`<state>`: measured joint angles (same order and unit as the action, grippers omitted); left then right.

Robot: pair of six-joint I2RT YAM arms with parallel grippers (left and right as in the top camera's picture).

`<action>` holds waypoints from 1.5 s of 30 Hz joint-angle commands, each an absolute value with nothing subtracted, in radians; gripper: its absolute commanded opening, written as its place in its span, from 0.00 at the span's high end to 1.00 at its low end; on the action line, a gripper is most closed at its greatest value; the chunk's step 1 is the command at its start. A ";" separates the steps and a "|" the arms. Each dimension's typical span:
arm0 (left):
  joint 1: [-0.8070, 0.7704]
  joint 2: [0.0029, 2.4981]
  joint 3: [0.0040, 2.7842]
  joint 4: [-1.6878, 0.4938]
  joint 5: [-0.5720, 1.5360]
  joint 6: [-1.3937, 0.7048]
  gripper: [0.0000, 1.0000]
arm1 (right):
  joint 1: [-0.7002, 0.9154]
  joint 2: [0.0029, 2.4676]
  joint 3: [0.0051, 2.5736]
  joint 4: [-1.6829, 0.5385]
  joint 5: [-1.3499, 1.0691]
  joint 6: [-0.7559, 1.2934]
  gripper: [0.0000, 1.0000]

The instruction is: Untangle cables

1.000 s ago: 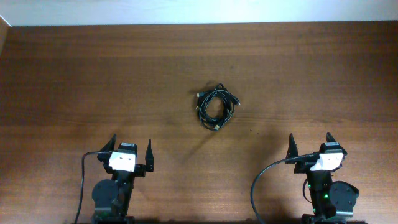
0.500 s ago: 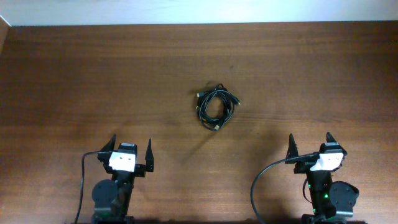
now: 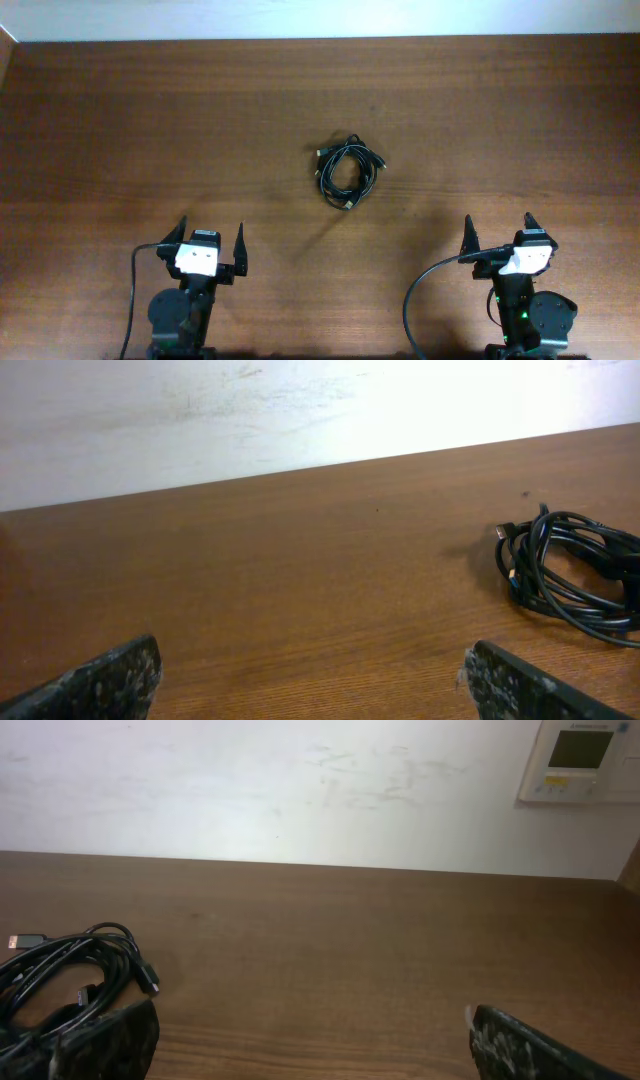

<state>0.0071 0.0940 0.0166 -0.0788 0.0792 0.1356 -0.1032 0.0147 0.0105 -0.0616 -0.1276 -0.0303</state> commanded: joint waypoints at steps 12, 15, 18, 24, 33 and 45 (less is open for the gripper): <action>0.009 0.086 0.010 -0.076 0.082 0.152 0.01 | -0.105 0.004 0.006 -0.068 -0.119 -0.025 0.01; 0.009 0.086 0.010 -0.076 0.082 0.152 0.01 | -0.105 0.004 0.006 -0.068 -0.115 -0.025 0.02; 0.009 0.086 0.010 -0.077 0.082 0.152 0.01 | -0.105 0.004 0.006 -0.055 -0.093 -0.028 0.02; 0.009 0.086 0.010 -0.076 0.082 0.152 0.01 | -0.105 0.004 0.006 -0.038 -0.147 -0.028 0.01; 0.009 0.086 0.010 -0.072 0.096 0.152 0.01 | -0.105 0.004 0.006 -0.064 -0.173 -0.027 0.01; 0.009 0.288 0.384 -0.403 0.351 0.000 0.01 | -0.105 0.079 0.006 -0.022 -0.360 -0.025 0.02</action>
<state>0.0071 0.1963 0.2096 -0.3450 0.2821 0.0216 -0.1032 0.0612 0.0105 -0.0456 -0.2642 -0.0296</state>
